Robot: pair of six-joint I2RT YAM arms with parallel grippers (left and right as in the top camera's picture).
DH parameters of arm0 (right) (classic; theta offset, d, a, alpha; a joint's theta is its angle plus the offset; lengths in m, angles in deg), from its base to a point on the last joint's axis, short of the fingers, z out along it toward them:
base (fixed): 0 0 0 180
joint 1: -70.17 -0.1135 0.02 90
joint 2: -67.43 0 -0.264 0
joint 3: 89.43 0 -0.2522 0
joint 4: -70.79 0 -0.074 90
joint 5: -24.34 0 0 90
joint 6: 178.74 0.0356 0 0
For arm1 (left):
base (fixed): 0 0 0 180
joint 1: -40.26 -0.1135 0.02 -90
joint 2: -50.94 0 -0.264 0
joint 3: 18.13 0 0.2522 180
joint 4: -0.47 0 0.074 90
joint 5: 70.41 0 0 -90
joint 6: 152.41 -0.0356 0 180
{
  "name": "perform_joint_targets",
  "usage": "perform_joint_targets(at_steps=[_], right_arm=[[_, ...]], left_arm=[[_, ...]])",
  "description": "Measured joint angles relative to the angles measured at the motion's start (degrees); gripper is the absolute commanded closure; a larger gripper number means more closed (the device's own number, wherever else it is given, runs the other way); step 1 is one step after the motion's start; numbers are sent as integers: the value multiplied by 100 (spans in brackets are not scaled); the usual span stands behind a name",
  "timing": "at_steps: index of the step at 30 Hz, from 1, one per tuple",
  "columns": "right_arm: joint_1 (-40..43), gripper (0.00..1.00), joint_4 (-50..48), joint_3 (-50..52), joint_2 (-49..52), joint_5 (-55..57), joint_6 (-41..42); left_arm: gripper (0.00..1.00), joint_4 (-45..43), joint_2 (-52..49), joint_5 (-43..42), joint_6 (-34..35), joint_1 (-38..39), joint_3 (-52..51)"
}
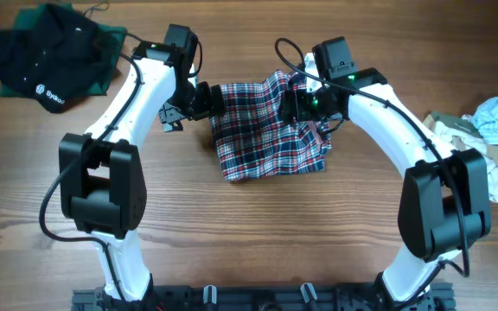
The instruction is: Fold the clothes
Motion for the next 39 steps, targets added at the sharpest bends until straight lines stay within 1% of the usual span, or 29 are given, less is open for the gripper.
perform_joint_targets(at_steps=[3, 6, 7, 9, 10, 14, 15, 16, 17, 24, 39], right_arm=[[0, 9, -116, 0, 0, -24, -245], [0, 20, -210, 0, 7, -74, -411], [0, 28, -260, 0, 28, -136, -444], [0, 55, -310, 0, 107, -212, -481], [0, 64, -321, 0, 175, -243, -525], [0, 79, -334, 0, 446, -326, -555], [0, 85, -337, -2, 463, -332, -544], [0, 93, -337, 0, 466, -350, -555], [0, 96, -339, -2, 466, -352, -546], [0, 96, -417, -2, 496, -236, -487], [44, 96, -302, -525, 496, 981, -286]], left_arm=[[0, 0, 0, 0, 0, 0, 0], [0, -2, 0, 0, 0, 0, 0], [0, -2, 0, 0, 2, 7, 0], [0, -2, 0, 0, 0, 15, 0], [0, 0, 0, 0, 2, 20, 0], [1, -2, 0, 0, 2, 26, 0], [0, -2, 0, 0, 0, 26, 0], [0, -11, 0, 0, 0, 26, 0], [0, -22, 0, 0, 0, 26, 0], [0, -22, 0, 0, 0, 26, 0], [0, -22, 0, 0, 0, 26, 0]])
